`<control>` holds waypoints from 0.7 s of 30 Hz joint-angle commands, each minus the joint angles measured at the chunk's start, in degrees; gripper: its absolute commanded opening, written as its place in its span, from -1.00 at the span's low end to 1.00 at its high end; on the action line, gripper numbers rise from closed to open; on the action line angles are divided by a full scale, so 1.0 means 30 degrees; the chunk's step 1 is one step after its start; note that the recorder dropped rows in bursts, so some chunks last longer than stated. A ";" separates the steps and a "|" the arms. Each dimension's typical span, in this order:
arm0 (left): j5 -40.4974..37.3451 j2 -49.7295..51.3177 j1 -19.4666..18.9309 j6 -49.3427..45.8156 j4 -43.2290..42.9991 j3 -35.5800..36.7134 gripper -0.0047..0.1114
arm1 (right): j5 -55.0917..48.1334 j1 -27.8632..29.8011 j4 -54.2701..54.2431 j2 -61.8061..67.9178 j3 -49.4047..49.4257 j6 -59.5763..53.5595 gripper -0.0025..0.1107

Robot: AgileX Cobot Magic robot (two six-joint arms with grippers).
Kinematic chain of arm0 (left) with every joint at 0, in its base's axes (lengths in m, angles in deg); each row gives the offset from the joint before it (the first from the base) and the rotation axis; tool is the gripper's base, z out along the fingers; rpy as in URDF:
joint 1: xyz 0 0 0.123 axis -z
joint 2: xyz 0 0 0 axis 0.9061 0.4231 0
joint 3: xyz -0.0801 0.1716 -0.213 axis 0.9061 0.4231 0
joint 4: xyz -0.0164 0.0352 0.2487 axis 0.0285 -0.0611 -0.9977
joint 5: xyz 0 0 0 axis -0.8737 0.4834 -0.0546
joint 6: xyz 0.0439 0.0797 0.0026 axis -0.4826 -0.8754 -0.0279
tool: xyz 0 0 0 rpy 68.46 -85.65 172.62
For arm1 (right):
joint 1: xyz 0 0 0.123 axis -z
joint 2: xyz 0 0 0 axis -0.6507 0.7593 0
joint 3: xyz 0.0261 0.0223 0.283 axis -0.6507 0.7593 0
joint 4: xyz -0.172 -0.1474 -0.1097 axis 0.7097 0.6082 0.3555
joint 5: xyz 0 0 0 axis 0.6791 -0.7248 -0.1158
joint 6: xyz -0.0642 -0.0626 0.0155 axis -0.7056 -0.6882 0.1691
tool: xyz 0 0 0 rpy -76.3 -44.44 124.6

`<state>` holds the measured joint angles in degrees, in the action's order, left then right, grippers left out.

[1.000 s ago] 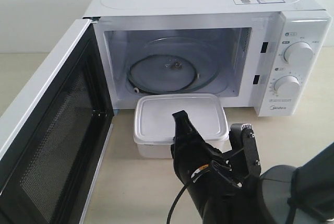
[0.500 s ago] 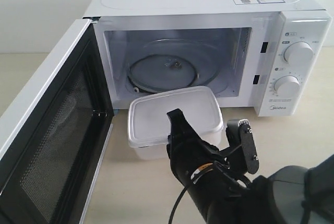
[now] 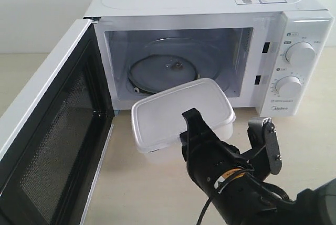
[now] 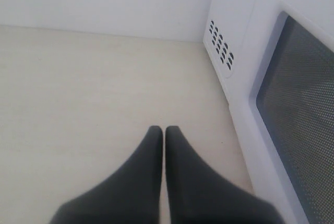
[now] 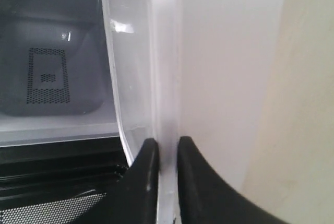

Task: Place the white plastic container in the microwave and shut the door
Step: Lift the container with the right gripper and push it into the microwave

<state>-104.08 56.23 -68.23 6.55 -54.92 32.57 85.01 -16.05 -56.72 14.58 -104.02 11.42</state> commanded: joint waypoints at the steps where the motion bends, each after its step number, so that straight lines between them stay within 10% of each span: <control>1: -0.0013 -0.0033 -0.0058 0.0157 -0.0032 0.0056 -0.85 | 0.0898 -0.0216 0.0627 -0.0242 0.0092 0.0550 -0.96; 21: -0.0013 -0.0033 -0.0058 0.0157 -0.0032 0.0056 -0.85 | 0.3379 -0.0162 0.1131 -0.0400 -0.0576 0.1483 -0.96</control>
<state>-104.08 56.23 -68.23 6.55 -54.92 32.57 93.19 -16.52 -53.85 14.11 -104.45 16.62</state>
